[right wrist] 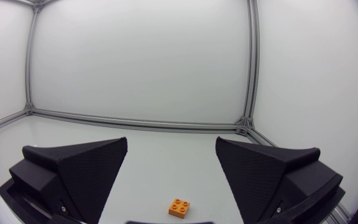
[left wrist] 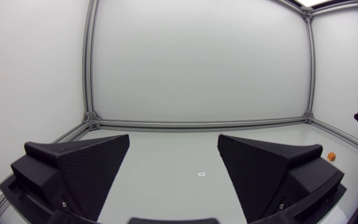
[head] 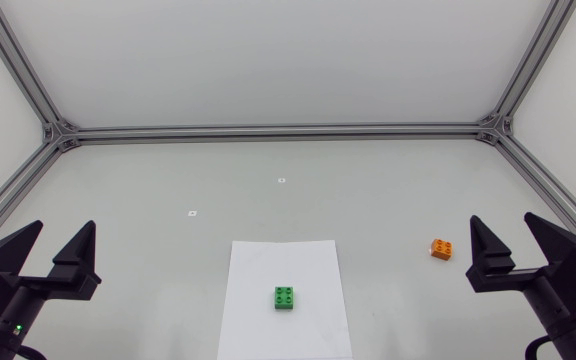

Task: Pick up the orange 2x2 brick with the right arm and stack it on top of the green 2x2 brick in the center

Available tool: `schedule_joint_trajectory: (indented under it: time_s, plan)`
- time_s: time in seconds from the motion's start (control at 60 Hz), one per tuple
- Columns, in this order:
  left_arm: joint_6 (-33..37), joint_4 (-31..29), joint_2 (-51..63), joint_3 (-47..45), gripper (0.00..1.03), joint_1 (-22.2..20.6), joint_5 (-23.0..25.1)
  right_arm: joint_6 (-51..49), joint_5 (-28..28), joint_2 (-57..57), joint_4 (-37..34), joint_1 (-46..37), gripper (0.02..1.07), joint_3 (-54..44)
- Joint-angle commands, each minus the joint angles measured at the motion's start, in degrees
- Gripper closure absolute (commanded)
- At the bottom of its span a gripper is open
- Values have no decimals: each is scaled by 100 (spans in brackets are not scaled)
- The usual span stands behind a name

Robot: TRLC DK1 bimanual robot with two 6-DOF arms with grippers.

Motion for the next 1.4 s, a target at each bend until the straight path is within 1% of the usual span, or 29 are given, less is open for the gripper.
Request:
schedule_joint_trajectory:
  time_s: [0.0,0.25,0.333,0.483,0.683,0.883,1.017,1.1,1.183,1.283,1.383]
  plan:
    - [33,-65,-23,-235,4,-4,16,138,1,-60,49,27,6,-132]
    - [33,-65,-23,-235,4,-4,16,147,45,-69,93,-122,6,-141]
    - [33,-65,-23,-235,4,-4,16,173,97,-69,242,-184,6,-141]
    - [33,-65,-23,-235,4,-4,16,305,159,-69,-127,-131,6,307]
    - [33,-65,-23,-235,4,-4,16,314,168,159,-347,62,6,914]
    - [33,-65,-23,-235,4,-4,16,375,194,1232,-496,71,7,1670]
    - [33,-65,-23,-235,4,-4,16,349,352,2084,-663,18,7,2294]
    - [33,-65,-23,-235,4,-4,16,217,352,2647,-953,-43,7,2751]
    - [33,-65,-23,-235,4,-4,16,-152,352,3139,-1296,-245,7,3181]
    - [33,-65,-23,-235,4,-4,16,-635,335,3666,-1700,-289,7,3594]
    - [33,-65,-23,-235,4,-4,16,-776,308,4194,-2175,-412,7,3963]
